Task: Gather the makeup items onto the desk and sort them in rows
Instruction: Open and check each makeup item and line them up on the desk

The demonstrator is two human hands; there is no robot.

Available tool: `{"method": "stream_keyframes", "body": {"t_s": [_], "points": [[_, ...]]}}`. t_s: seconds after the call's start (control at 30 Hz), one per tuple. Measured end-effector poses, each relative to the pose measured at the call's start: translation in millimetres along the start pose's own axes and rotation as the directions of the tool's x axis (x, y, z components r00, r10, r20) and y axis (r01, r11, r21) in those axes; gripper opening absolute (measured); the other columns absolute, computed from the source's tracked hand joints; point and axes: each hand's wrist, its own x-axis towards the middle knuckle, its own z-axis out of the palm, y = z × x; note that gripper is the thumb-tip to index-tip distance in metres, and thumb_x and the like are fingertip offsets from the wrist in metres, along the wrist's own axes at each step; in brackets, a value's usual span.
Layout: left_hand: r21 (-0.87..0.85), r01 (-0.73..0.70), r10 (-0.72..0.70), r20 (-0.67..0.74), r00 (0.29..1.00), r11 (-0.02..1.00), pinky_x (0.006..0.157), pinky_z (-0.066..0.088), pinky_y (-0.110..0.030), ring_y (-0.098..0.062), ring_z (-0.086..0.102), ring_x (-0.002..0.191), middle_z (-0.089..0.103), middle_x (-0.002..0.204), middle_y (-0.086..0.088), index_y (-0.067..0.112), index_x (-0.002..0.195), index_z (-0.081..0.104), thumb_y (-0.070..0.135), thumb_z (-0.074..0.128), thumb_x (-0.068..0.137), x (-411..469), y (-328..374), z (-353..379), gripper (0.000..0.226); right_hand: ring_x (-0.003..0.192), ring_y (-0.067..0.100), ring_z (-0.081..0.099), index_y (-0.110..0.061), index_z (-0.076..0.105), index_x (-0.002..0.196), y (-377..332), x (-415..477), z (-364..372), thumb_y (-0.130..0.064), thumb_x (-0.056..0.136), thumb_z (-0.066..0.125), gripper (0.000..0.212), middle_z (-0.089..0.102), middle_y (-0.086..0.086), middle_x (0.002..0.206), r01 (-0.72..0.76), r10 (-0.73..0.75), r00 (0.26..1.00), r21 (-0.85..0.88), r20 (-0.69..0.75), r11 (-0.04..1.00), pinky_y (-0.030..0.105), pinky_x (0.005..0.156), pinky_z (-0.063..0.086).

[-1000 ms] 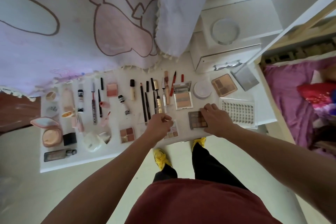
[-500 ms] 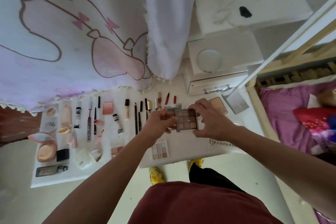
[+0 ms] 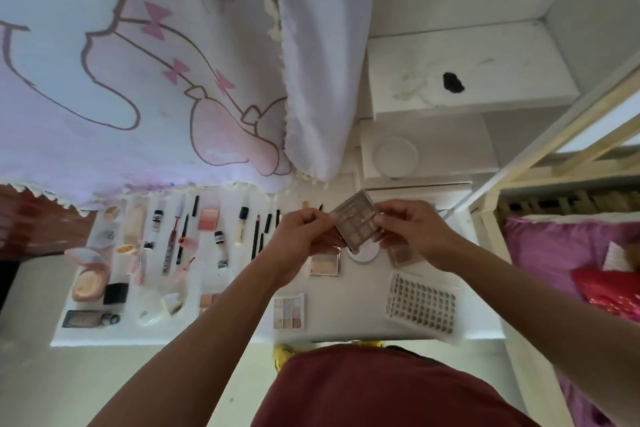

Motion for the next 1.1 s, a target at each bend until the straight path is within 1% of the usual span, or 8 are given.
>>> {"method": "stream_keyframes", "body": {"t_s": [0.1, 0.23, 0.5, 0.63, 0.77, 0.83, 0.93, 1.1], "points": [[-0.117, 0.045, -0.042, 0.031, 0.999, 0.992, 0.063, 0.057, -0.032, -0.026, 0.067, 0.07, 0.068, 0.082, -0.017, -0.004, 0.092, 0.063, 0.028, 0.06, 0.089, -1, 9, 2, 0.033, 0.084, 0.016, 0.067, -0.016, 0.069, 0.115, -9, 6, -8, -0.005, 0.097, 0.055, 0.025, 0.072, 0.008, 0.095, 0.014, -0.006, 0.994, -0.07, 0.105, 0.997, 0.031, 0.073, 0.058], [-0.108, -0.015, 0.023, 0.069, 0.997, 0.994, 0.064, 0.057, -0.031, -0.023, 0.067, 0.067, 0.069, 0.08, -0.014, 0.002, 0.088, 0.061, 0.008, 0.063, 0.084, -3, 15, 2, 0.008, 0.086, 0.013, 0.065, -0.021, 0.072, 0.108, -20, 11, -6, -0.008, 0.097, 0.057, 0.022, 0.072, 0.0, 0.089, 0.023, -0.003, 0.983, -0.104, 0.183, 0.994, 0.034, 0.079, 0.053], [-0.094, -0.046, 0.043, -0.026, 0.999, 0.995, 0.055, 0.056, -0.028, -0.023, 0.067, 0.06, 0.066, 0.078, -0.018, -0.001, 0.101, 0.061, -0.006, 0.068, 0.08, -9, 18, 3, 0.023, 0.07, 0.014, 0.064, -0.014, 0.067, 0.099, -37, 21, -1, -0.007, 0.086, 0.071, 0.015, 0.068, 0.008, 0.078, 0.014, -0.004, 0.991, -0.078, 0.135, 0.997, 0.029, 0.066, 0.05], [-0.122, -0.063, 0.051, -0.098, 0.994, 0.99, 0.054, 0.056, -0.026, -0.023, 0.067, 0.057, 0.068, 0.073, -0.016, -0.004, 0.09, 0.063, -0.01, 0.065, 0.081, -8, 17, 5, 0.011, 0.067, 0.011, 0.063, -0.015, 0.07, 0.098, -38, 21, 1, -0.016, 0.092, 0.066, 0.008, 0.069, 0.002, 0.079, -0.03, 0.029, 0.997, 0.007, 0.068, 1.0, 0.025, 0.06, 0.052], [-0.145, -0.092, 0.066, -0.175, 0.982, 0.985, 0.072, 0.044, -0.041, -0.026, 0.07, 0.062, 0.071, 0.074, -0.017, -0.001, 0.082, 0.062, 0.005, 0.077, 0.065, -6, 13, -1, 0.023, 0.068, 0.016, 0.069, -0.009, 0.069, 0.108, -36, 15, -5, -0.013, 0.094, 0.062, 0.016, 0.072, 0.008, 0.084, -0.045, 0.044, 0.998, 0.017, 0.053, 0.999, 0.024, 0.054, 0.052], [-0.142, -0.1, 0.074, -0.178, 0.981, 0.985, 0.073, 0.041, -0.042, -0.027, 0.07, 0.063, 0.071, 0.075, -0.019, 0.0, 0.079, 0.06, 0.009, 0.078, 0.061, -7, 11, -2, 0.027, 0.071, 0.018, 0.071, -0.01, 0.069, 0.11, -35, 11, -5, -0.01, 0.092, 0.065, 0.019, 0.075, 0.01, 0.086, -0.033, 0.035, 0.996, -0.018, 0.076, 0.999, 0.023, 0.054, 0.052], [-0.163, -0.109, 0.093, -0.104, 0.99, 0.981, 0.069, 0.057, -0.035, -0.027, 0.071, 0.07, 0.071, 0.081, -0.018, 0.0, 0.083, 0.06, 0.002, 0.075, 0.065, -9, 13, -3, 0.023, 0.066, 0.018, 0.07, -0.009, 0.07, 0.109, -34, 10, -4, -0.007, 0.089, 0.067, 0.02, 0.075, 0.01, 0.082, -0.028, 0.029, 0.998, -0.024, 0.058, 0.999, 0.022, 0.053, 0.052], [-0.071, -0.136, 0.143, 0.115, 0.983, 0.988, 0.08, 0.056, -0.033, -0.023, 0.067, 0.093, 0.068, 0.11, -0.007, 0.003, 0.115, 0.06, -0.013, 0.064, 0.076, -14, 23, -5, 0.043, 0.062, 0.016, 0.066, -0.009, 0.073, 0.101, -39, 13, -4, -0.007, 0.089, 0.066, 0.014, 0.073, 0.009, 0.078, -0.084, 0.081, 0.994, 0.04, 0.076, 0.996, 0.023, 0.052, 0.051]]}}
